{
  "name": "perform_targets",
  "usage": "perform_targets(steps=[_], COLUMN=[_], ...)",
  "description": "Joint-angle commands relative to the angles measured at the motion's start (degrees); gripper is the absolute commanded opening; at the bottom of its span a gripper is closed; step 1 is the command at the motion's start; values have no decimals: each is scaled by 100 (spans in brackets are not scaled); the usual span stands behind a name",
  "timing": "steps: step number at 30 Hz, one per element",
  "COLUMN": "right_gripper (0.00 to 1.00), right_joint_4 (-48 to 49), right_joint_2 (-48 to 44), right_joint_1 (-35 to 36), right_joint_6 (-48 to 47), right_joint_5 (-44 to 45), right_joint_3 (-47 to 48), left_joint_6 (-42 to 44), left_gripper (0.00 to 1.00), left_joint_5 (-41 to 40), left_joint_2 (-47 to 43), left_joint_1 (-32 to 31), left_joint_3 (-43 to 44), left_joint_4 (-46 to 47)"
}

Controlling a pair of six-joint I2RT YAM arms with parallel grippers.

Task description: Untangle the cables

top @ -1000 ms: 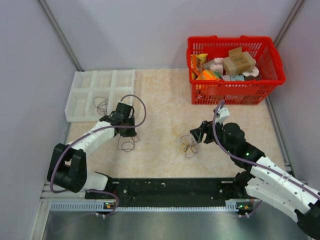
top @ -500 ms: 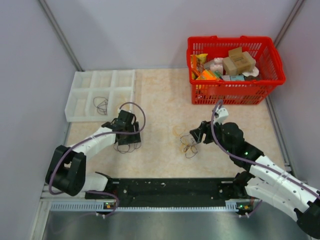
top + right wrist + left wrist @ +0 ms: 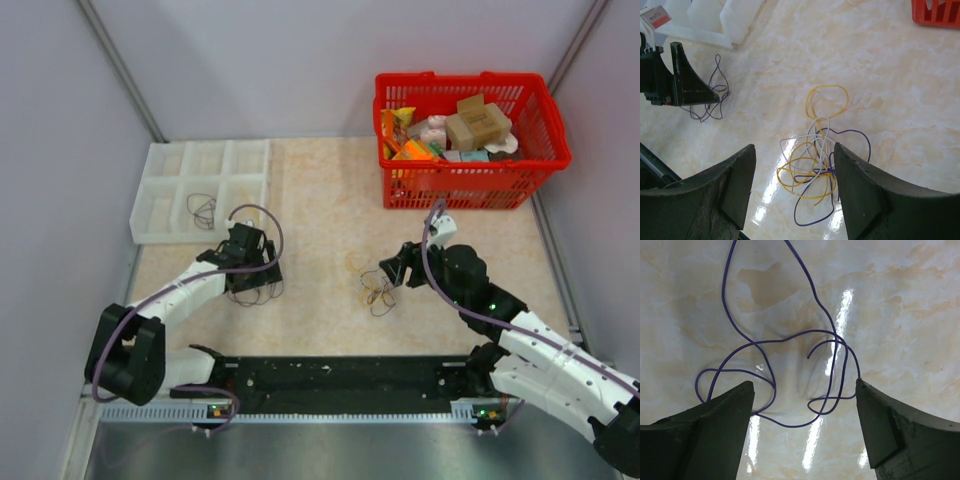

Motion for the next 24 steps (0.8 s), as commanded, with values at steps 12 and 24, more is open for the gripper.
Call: perform_targets(steps=[12, 24], right_gripper=[64, 64], right_joint_4=[150, 177], right_joint_2=[-29, -29], right_joint_1=[-68, -68], right_joint_6=[45, 37], right_joint_5=[-68, -68], right_joint_3=[175, 122], left_joint_6=[-270, -341], left_gripper=[66, 20], left_joint_5=[34, -485], left_joint_2=[836, 1172], left_joint_1=[14, -347], left_joint_3=[-75, 268], left_joint_4=[372, 143])
